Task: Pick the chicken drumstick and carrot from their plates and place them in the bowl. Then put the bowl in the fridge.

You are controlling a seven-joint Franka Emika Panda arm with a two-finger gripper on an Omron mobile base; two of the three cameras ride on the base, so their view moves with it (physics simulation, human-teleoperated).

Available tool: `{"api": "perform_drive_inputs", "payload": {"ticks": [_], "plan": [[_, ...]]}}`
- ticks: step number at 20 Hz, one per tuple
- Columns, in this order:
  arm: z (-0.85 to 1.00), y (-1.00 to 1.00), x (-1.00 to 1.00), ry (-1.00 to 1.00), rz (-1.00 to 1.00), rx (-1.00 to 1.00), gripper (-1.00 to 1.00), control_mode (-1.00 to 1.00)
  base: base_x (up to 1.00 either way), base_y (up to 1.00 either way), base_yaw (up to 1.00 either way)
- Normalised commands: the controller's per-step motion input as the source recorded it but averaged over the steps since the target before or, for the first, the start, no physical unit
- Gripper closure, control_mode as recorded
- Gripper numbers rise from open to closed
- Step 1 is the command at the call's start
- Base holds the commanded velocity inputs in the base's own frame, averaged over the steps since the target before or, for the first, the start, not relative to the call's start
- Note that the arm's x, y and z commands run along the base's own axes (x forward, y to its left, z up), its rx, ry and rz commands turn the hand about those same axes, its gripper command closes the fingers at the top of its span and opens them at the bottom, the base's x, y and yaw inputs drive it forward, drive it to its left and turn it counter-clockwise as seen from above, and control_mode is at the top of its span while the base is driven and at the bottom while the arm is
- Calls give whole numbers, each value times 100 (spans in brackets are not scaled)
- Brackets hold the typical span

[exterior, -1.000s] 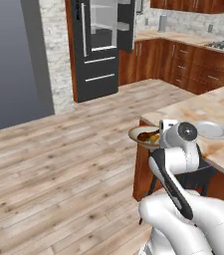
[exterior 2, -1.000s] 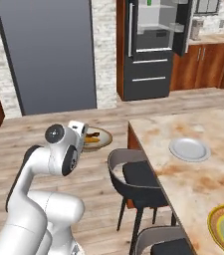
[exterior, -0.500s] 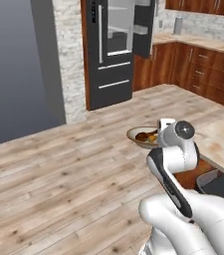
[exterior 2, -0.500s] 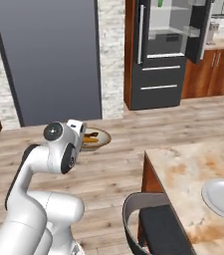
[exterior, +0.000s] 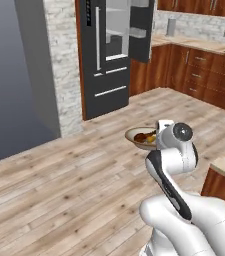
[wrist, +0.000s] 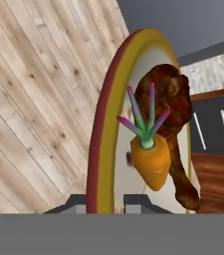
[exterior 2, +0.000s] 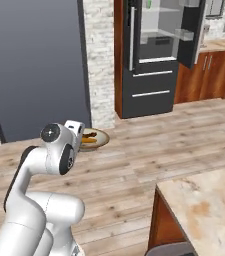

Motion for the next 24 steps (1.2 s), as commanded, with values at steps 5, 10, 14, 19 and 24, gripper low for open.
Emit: {"api": "perform_drive_inputs", "payload": {"ticks": [5,10,14,19,24], "plan": [[0,0,0,0,0,0,100,100,80,21,-27],[0,0,0,0,0,0,100,100,87,20,-20],[0,0,0,0,0,0,100,100,74,16,-32],[0,0,0,0,0,0,100,100,61,18,-46],[0,0,0,0,0,0,100,100,63,21,-45]]}}
